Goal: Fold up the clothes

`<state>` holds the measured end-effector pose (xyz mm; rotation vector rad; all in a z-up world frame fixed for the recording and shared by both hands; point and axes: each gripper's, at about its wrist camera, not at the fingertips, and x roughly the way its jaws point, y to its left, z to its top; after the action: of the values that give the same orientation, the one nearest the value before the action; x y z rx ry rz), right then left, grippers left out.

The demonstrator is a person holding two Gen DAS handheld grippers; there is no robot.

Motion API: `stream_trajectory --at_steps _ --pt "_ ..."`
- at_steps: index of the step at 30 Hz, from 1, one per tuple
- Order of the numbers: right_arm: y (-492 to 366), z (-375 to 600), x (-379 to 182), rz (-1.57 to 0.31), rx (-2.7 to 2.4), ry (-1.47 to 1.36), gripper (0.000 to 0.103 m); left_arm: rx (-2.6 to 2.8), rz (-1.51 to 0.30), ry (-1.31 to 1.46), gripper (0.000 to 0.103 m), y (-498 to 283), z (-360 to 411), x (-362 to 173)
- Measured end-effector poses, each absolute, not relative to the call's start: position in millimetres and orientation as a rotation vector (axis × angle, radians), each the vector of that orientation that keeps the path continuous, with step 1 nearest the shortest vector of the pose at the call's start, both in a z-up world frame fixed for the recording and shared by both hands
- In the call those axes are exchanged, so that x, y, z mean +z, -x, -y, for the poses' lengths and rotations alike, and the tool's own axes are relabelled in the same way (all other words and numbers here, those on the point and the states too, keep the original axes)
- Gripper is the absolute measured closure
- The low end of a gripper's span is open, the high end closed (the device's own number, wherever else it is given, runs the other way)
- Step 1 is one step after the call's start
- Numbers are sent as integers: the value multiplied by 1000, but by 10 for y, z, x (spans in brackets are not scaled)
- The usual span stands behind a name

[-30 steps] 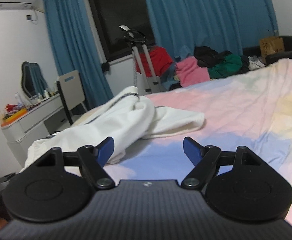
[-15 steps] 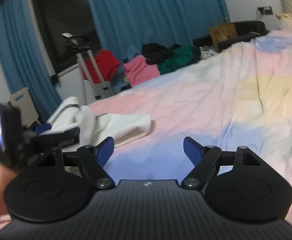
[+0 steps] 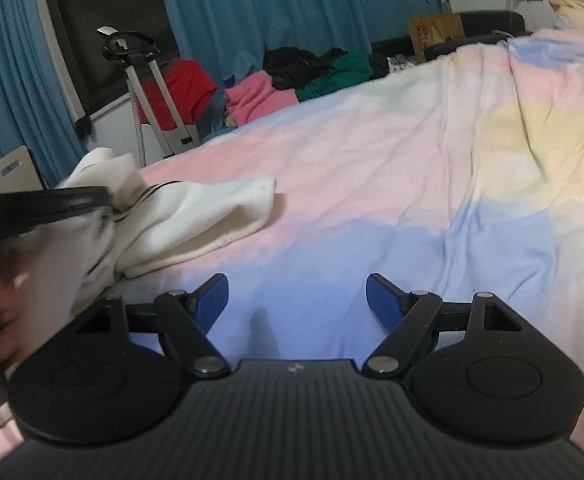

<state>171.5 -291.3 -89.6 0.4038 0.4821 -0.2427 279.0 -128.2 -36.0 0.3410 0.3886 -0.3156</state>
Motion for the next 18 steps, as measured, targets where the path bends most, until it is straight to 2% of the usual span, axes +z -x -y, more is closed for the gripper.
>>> stream_trajectory --at_steps 6,10,14,18 --pt "-1499 2850 -699 -410 -180 -404 25 -396 -359 -249 96 -1530 718 -33" --pt "-1311 2884 -559 -374 -120 -476 25 -418 -401 -191 96 -837 358 -214" --pt "-1154 3022 -518 -383 -90 -615 29 -389 -597 -64 96 -705 44 -618" --pt "-1075 3055 -533 -417 -56 -679 41 -392 -638 -68 96 -729 49 -733"
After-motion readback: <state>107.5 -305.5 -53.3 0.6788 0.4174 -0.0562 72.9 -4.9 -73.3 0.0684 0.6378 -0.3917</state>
